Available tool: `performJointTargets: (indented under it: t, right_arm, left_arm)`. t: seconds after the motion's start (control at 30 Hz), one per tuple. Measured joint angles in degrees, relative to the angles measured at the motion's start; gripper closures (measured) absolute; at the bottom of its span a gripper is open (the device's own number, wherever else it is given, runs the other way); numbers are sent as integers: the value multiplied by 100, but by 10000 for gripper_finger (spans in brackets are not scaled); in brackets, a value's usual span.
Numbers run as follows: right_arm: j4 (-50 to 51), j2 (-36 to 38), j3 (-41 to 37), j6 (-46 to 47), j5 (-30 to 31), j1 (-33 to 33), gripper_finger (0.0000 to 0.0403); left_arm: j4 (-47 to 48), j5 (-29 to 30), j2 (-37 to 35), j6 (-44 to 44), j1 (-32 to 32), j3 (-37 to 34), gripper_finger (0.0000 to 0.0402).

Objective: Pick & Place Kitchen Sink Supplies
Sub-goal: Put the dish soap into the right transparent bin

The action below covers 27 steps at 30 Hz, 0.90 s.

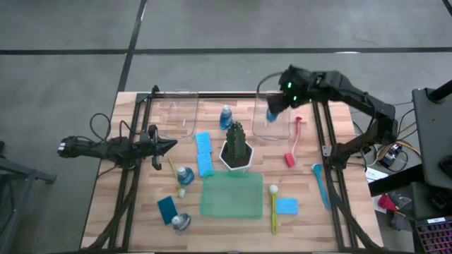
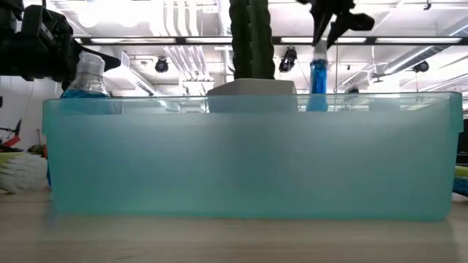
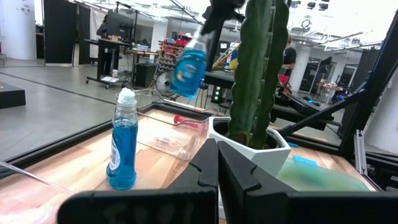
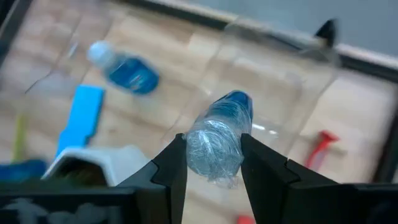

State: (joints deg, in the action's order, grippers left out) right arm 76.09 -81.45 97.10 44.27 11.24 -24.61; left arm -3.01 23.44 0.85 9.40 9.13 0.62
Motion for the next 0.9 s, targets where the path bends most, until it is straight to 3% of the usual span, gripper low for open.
performJointTargets:
  t: [0.17, 0.4, 0.9]
  right_arm:
    - [-279, -13, -139, -766, -386, -1181, 281]
    - [-979, -319, -468, -1517, -1406, -2499, 284]
    - [-903, -1249, -538, -2102, -1640, -2635, 283]
  left_arm:
    - [0, 0, -1, -1, 2, 0, 401]
    - [0, 0, 2, 1, 1, 0, 401]
    - [0, 0, 0, 1, 0, 0, 401]
